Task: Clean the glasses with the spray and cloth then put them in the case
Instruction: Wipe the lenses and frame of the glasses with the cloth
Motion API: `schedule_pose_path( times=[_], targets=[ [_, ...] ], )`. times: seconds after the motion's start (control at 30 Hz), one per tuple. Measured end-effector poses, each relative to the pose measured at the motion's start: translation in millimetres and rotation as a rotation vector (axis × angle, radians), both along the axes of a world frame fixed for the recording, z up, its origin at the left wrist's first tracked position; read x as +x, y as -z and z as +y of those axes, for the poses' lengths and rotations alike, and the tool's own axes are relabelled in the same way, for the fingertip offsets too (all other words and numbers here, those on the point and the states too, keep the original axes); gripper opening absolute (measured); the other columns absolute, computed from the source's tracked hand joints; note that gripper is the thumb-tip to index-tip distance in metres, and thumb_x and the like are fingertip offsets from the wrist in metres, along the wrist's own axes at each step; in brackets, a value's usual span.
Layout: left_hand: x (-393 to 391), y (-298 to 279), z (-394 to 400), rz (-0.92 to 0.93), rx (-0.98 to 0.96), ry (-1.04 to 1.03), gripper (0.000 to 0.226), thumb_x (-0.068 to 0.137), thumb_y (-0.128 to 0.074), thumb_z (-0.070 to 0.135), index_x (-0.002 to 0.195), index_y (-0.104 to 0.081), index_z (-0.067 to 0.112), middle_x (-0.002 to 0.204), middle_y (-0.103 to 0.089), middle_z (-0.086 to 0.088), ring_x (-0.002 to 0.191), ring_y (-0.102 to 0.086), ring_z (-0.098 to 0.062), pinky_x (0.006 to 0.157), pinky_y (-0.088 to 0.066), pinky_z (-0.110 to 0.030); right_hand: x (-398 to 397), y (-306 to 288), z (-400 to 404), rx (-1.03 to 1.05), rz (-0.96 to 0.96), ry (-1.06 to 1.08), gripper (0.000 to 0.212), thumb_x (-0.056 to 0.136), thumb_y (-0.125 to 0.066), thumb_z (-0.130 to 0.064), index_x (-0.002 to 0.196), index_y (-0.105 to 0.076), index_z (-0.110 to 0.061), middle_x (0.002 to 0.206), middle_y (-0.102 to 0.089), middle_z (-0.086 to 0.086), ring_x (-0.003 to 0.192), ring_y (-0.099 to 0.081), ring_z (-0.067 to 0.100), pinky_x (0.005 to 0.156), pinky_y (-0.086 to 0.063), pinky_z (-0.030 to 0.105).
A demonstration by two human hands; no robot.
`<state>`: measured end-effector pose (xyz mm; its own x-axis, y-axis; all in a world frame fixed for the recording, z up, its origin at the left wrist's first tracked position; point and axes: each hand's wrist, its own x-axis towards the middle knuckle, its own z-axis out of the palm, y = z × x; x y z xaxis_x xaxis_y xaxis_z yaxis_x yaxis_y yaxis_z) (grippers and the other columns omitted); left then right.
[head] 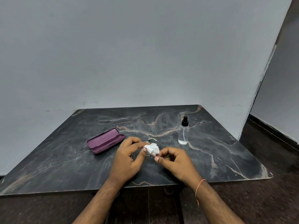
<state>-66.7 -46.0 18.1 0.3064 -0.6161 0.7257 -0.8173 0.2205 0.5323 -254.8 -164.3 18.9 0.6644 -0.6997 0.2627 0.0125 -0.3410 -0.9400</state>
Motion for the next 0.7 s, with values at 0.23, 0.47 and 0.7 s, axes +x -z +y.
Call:
schedule_pose_path(
  times=[0.23,0.47,0.7],
  targets=[
    [2.6,-0.1,0.6,0.106,0.002,0.046,0.022,0.102,-0.069,0.028,0.121,-0.081,0.03,0.098,-0.076,0.013,0.086,-0.069,-0.016,0.077,-0.056,-0.03,4.2,-2.7,7.9,0.007,-0.072,-0.034,0.034,0.085,-0.087,-0.016,0.112,-0.076,-0.032,0.08,-0.071,-0.007,0.061,-0.041,0.021,0.061,-0.042,0.026],
    [-2.0,-1.5,2.4,-0.028,0.027,0.046,0.028,0.091,-0.077,0.012,0.114,-0.083,0.026,0.106,-0.072,0.031,0.101,-0.068,-0.005,0.09,-0.052,-0.019,-2.0,-10.1,12.3,-0.057,-0.123,-0.043,0.046,0.092,-0.08,-0.01,0.121,-0.075,-0.046,0.091,-0.071,0.007,0.061,-0.04,0.021,0.06,-0.041,0.023],
    [-3.3,-3.0,5.0,-0.055,0.05,0.105,0.035,0.086,-0.082,0.015,0.116,-0.082,0.033,0.104,-0.073,0.024,0.102,-0.071,-0.011,0.088,-0.059,-0.033,-3.7,-2.9,12.6,-0.266,-0.07,0.025,0.018,0.088,-0.086,-0.026,0.101,-0.082,-0.038,0.091,-0.076,-0.006,0.067,-0.062,0.025,0.065,-0.051,0.031]
  ],
)
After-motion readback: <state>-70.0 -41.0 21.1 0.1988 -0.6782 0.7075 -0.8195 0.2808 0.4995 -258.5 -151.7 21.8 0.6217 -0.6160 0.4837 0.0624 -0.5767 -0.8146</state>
